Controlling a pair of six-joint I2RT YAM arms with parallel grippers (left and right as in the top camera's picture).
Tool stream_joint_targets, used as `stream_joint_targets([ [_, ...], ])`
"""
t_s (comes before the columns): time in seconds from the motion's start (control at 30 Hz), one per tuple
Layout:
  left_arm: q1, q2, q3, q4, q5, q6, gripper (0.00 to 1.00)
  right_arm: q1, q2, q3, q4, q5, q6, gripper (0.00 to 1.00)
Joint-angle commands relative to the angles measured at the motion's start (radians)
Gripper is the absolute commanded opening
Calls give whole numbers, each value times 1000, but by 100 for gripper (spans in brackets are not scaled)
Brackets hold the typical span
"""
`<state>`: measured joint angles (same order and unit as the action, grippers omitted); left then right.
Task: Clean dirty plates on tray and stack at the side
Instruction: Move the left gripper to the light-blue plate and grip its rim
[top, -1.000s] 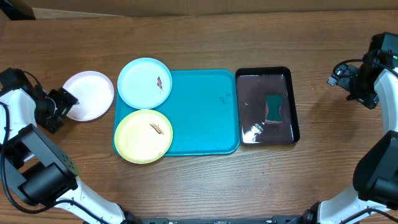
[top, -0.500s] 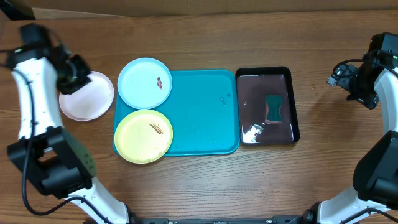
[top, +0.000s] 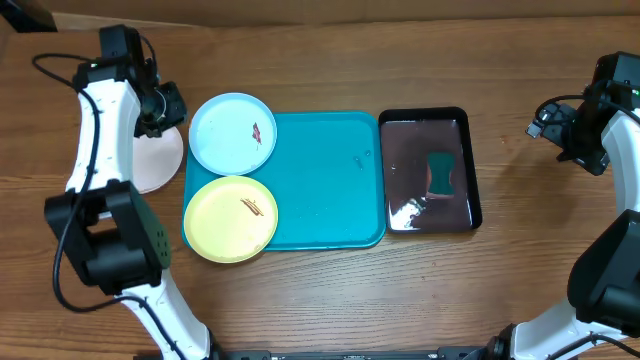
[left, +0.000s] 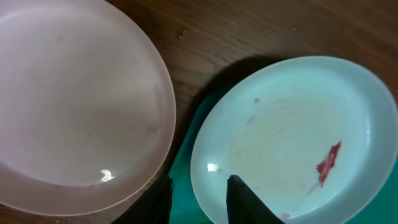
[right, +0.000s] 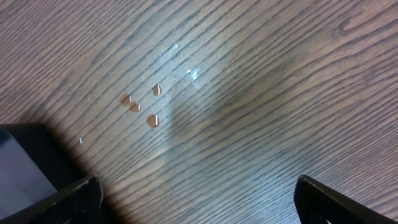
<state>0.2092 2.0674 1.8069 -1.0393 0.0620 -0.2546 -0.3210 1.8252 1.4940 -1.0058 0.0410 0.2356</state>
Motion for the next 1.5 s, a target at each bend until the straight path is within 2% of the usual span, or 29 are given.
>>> stream_joint_targets([
  [0.0,-3,73,-5,-12,21,8,31,-2,-5,9,5,3,4,100],
  [0.37,-15,132,-5,-59,62,8,21,-2,-5,9,5,3,4,100],
  [0.7,-73,132,-5,-42,-45,8,24,-2,-5,9,5,3,4,100],
  [0.93,-73,132,-5,-30,-100,8,31,-2,-5,9,5,3,4,100],
  [1.47,-72,137,-7,-34,-122,8,30,-2,-5,9,5,3,4,100],
])
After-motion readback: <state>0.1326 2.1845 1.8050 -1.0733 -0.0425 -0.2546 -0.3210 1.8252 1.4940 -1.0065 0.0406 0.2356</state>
